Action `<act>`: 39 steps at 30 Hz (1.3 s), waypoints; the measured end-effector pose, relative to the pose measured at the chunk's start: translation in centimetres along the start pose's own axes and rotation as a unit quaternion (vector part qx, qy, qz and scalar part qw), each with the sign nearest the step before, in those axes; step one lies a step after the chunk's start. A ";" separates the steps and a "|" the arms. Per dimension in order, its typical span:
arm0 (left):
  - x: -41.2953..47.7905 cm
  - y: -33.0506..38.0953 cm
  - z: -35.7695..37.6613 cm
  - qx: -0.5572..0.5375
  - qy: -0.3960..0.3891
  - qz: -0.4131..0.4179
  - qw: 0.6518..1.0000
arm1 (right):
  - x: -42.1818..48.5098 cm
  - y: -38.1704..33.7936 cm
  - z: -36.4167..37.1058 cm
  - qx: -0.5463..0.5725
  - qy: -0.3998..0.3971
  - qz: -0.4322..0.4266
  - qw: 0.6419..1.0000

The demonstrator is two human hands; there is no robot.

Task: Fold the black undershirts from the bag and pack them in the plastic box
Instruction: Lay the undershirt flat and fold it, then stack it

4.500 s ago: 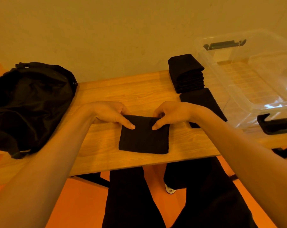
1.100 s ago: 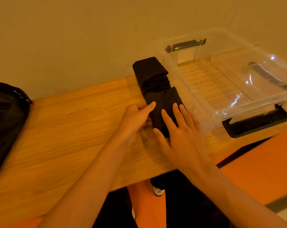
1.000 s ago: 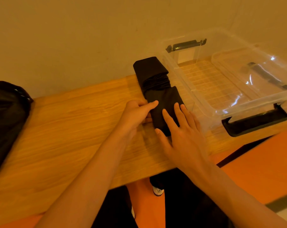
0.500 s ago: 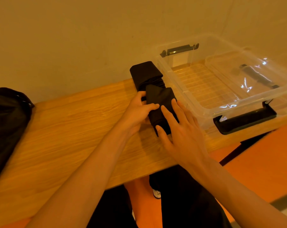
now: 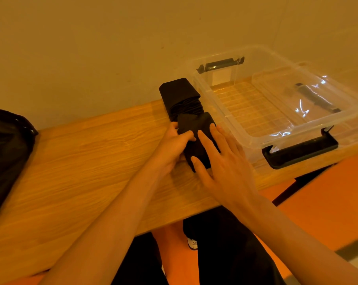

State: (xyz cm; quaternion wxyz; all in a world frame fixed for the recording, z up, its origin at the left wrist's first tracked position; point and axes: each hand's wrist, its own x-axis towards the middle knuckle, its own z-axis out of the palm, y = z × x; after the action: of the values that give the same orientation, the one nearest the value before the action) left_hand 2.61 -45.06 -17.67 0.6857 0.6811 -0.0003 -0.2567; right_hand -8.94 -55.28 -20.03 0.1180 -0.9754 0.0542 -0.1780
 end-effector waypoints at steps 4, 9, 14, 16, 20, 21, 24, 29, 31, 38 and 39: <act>0.6 0.0 0.4 0.048 0.009 0.028 0.998 | 0.5 -0.1 0.4 -0.014 -0.018 -0.002 1.000; 1.1 -1.0 0.8 0.049 0.042 0.040 0.997 | 1.3 -0.4 0.6 -0.020 -0.033 0.013 0.999; 0.8 -1.1 -0.2 0.281 0.186 0.167 0.927 | 1.3 -0.3 0.7 -0.048 -0.068 0.014 0.996; 0.5 -1.9 -0.8 0.352 0.208 0.236 0.882 | 1.3 -0.3 0.6 -0.052 -0.081 0.012 0.995; 0.6 -3.2 -2.0 0.452 0.104 0.349 0.814 | 2.9 -0.8 0.4 -0.019 -0.056 0.008 0.998; 0.5 -3.3 -2.3 0.467 0.078 0.354 0.806 | 3.8 -0.8 0.5 -0.008 -0.055 0.005 0.998; 0.3 -3.1 -2.8 0.526 0.022 0.314 0.790 | 6.3 -0.2 0.8 -0.011 -0.099 0.002 0.995; -0.4 -3.7 -3.4 0.606 0.001 0.237 0.759 | 6.7 0.1 2.2 -0.081 -0.148 -0.002 0.986; -0.6 -4.0 -3.6 0.614 0.000 0.226 0.757 | 6.6 0.1 2.4 -0.082 -0.157 0.001 0.984; -1.4 -4.2 -4.2 0.594 -0.026 0.217 0.774 | 7.4 -0.6 1.0 -0.068 -0.183 -0.013 0.981; -1.5 -4.2 -4.2 0.592 -0.026 0.220 0.775 | 7.5 -0.6 1.0 -0.069 -0.190 -0.019 0.979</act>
State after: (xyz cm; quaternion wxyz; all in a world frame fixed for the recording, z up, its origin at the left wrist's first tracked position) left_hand 1.34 -40.34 -21.38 0.1850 0.9269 -0.3197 -0.0659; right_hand -1.56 -55.59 -18.25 0.0553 -0.9981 0.0241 0.0123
